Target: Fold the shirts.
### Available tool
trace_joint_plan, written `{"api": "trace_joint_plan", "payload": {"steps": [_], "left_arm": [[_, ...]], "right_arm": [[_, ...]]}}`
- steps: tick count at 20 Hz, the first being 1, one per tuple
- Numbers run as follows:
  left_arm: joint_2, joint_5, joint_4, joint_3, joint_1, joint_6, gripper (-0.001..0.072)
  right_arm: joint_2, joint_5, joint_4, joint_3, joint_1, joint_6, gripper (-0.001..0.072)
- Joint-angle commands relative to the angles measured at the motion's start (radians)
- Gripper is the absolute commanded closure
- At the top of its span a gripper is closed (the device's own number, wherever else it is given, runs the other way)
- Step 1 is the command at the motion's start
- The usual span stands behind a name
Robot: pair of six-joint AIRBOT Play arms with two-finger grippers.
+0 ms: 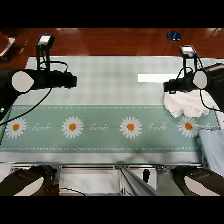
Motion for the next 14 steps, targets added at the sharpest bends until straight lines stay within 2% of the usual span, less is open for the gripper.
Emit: {"api": "trace_joint_plan", "payload": {"steps": [1, 2, 4, 7, 11, 12, 14], "left_arm": [[-0.039, 0.108, 0.012, -0.001, 0.006, 0.005, 0.0198], [-0.054, 0.111, 0.012, -0.001, 0.007, 0.005, 0.0199], [-0.090, 0.112, 0.011, -0.001, 0.007, 0.004, 0.0199], [-0.140, 0.111, 0.011, -0.001, 0.006, 0.004, 0.0199], [-0.164, 0.105, 0.011, -0.001, 0.006, 0.005, 0.0200], [-0.163, 0.085, 0.011, -0.001, 0.006, 0.005, 0.0200], [-0.159, -0.018, 0.012, 0.011, 0.013, 0.015, 0.0200]], "right_arm": [[-0.033, -0.021, -0.307, 0.000, -0.078, 0.225, 0.0296], [-0.053, -0.008, -0.289, 0.000, -0.137, 0.261, 0.0296], [-0.110, 0.014, -0.186, 0.000, -0.257, 0.269, 0.0299], [-0.200, 0.013, -0.030, -0.047, -0.377, 0.197, 0.0304], [-0.285, 0.001, 0.085, -0.071, -0.433, 0.121, 0.0315], [-0.295, -0.010, 0.128, -0.071, -0.434, 0.089, 0.0391], [-0.297, -0.016, 0.251, -0.067, -0.434, -0.050, 0.0683]]}}
